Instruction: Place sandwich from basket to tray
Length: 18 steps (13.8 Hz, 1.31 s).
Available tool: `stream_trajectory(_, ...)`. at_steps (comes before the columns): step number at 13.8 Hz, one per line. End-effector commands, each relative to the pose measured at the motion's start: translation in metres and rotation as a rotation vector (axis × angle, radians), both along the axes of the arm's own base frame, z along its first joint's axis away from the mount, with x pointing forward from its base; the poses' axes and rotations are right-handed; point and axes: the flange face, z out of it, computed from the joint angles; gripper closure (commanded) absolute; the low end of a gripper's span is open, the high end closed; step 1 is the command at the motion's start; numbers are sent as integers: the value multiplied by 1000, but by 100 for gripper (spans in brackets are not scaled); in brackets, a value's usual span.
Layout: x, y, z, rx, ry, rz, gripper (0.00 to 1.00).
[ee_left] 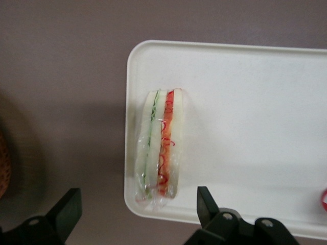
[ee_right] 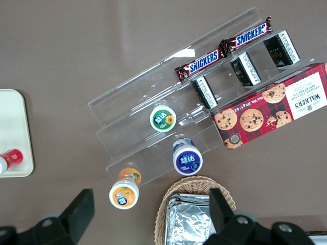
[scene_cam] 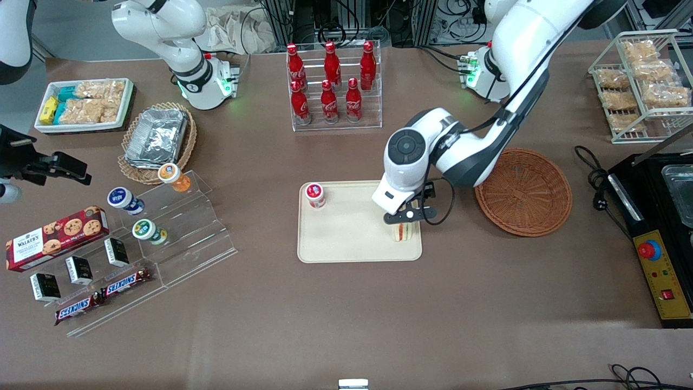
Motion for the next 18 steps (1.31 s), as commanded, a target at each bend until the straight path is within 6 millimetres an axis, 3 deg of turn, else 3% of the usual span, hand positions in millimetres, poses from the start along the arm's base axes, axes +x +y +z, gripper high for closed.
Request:
stream_trajectory(1,1,32,50,6,37,-32,0)
stream_trajectory(3,7,62,81,-8,73,-75,0)
stream_trajectory(9,28,160,143,-5,113,-205,0)
stream_trajectory(14,50,239,187,-22,121,-287,0)
stream_trajectory(18,65,291,220,-38,74,-315,0)
